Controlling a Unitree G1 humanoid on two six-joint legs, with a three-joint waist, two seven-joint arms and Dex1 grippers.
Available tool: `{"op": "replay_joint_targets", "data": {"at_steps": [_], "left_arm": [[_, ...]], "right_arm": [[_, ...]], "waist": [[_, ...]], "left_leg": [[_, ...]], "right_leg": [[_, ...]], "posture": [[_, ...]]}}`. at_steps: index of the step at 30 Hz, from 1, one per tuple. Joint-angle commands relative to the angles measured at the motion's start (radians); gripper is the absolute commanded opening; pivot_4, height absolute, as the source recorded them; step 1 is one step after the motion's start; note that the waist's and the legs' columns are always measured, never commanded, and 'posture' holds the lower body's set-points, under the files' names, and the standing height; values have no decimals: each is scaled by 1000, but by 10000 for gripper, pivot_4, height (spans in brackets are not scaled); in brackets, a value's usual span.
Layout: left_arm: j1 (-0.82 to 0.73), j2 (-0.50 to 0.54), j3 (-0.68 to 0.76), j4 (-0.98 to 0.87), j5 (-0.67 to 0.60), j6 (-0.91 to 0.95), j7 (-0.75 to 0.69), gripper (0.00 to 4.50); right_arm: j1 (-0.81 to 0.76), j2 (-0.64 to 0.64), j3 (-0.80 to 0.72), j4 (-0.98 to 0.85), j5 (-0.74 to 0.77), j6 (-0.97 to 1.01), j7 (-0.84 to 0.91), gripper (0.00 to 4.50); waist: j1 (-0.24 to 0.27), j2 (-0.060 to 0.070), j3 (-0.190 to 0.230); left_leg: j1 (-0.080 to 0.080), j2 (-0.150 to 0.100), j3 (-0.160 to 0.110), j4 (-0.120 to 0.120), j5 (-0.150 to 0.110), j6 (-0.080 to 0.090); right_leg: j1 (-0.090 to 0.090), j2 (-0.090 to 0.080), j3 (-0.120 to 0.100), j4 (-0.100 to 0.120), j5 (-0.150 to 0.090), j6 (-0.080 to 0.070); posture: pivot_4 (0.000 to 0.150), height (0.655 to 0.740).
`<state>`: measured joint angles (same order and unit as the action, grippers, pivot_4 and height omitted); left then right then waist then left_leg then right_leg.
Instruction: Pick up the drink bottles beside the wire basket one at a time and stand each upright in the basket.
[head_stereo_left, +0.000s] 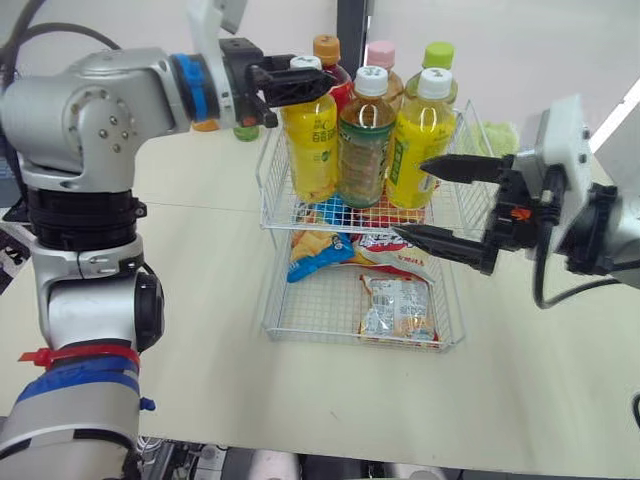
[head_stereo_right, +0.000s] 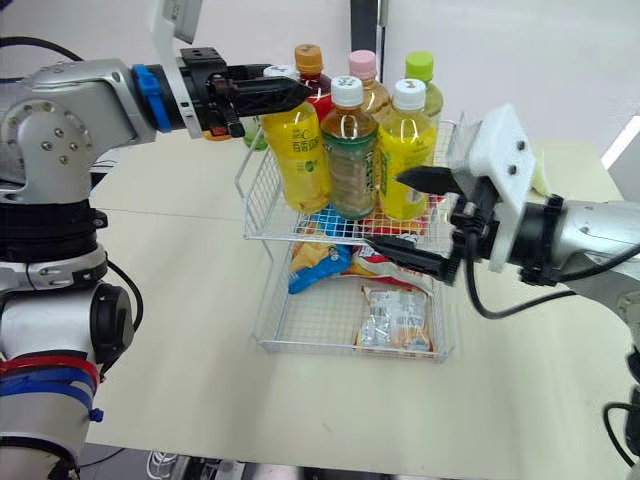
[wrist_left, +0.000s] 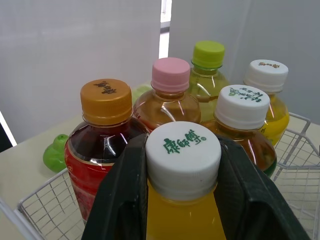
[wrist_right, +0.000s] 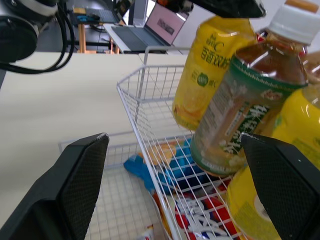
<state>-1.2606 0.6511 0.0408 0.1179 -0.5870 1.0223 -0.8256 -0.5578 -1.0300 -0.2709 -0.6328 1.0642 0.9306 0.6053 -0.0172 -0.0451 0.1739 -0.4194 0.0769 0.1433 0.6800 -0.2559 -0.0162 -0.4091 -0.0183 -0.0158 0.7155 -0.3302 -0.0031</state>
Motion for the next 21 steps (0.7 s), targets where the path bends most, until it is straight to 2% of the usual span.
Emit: {"op": "replay_joint_targets", "data": {"at_steps": [1,8,10,18,21], "left_arm": [[-18,1,24,-28,3,-45,-4,13515],[-2,-2,22,-17,0,-55,-39,13515],[6,10,16,-23,-2,-62,-67,20833],[-11,59,56,-18,-24,-69,-120,44699],[-38,95,121,-1,-70,-38,-128,44699]], "right_arm": [[44,-45,-129,29,-32,-58,90,45000],[65,-53,-133,38,-52,-88,115,45000],[68,-52,-136,37,-54,-91,116,45000],[91,-56,-168,36,-51,-94,133,45000],[99,-61,-185,40,-51,-95,143,45000]], "waist": [[3,0,0],[-6,0,0],[-6,0,0],[-7,0,0],[-10,0,0]], "left_leg": [[0,0,0,0,0,0],[2,0,0,1,0,0],[2,0,0,1,0,0],[2,0,0,1,0,0],[2,0,0,1,0,0]], "right_leg": [[0,0,0,0,0,0],[0,0,1,3,0,0],[1,0,1,3,0,0],[1,0,1,3,0,0],[1,0,1,3,0,0]], "posture": [[1500,7211],[1500,7211],[1500,7211],[1500,7211],[1500,7211]]}}
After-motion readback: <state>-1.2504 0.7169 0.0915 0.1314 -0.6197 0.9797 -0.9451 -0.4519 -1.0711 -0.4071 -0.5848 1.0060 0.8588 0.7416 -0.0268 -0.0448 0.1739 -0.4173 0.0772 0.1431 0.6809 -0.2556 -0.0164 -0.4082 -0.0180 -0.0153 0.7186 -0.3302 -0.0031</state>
